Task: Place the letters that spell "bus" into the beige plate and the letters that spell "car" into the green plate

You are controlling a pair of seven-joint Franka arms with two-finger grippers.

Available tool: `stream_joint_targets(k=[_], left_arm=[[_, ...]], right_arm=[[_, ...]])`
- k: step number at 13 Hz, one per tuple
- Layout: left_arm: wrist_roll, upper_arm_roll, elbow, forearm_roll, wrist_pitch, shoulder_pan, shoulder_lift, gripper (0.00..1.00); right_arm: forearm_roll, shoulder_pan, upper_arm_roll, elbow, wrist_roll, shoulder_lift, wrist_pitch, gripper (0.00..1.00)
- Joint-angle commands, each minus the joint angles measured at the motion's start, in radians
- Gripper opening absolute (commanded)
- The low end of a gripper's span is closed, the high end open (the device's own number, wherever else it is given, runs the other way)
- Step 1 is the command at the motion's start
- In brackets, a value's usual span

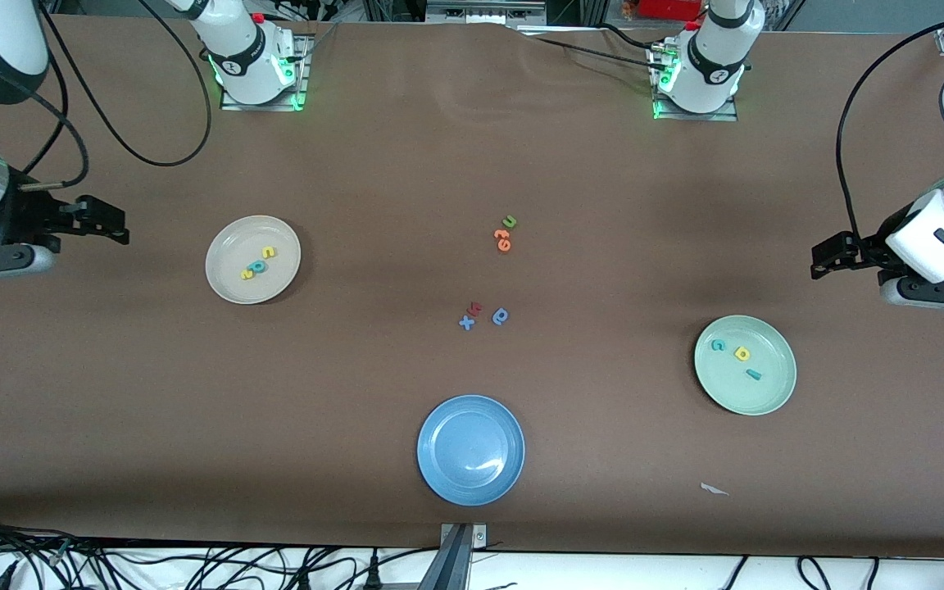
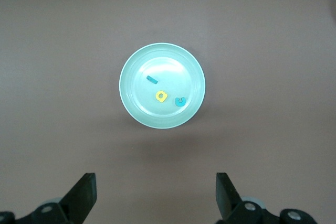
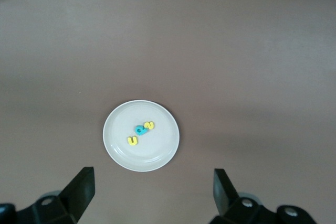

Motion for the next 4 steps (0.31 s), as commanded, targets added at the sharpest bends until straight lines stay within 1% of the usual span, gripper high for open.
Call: stream_joint_targets(k=[1, 4], left_arm=[[-0.007, -0.003, 0.004, -0.006, -0.019, 0.000, -0.015, 1.00], [-0.007, -0.004, 0.004, -0.006, -0.022, 0.000, -0.017, 1.00]], right_arm=[[-0.015, 0.000, 0.002, 0.036, 0.002, 0.007, -0.054, 1.00], [-0.014, -0.001, 0.000, 0.038, 0.002, 0.007, -0.054, 1.00]])
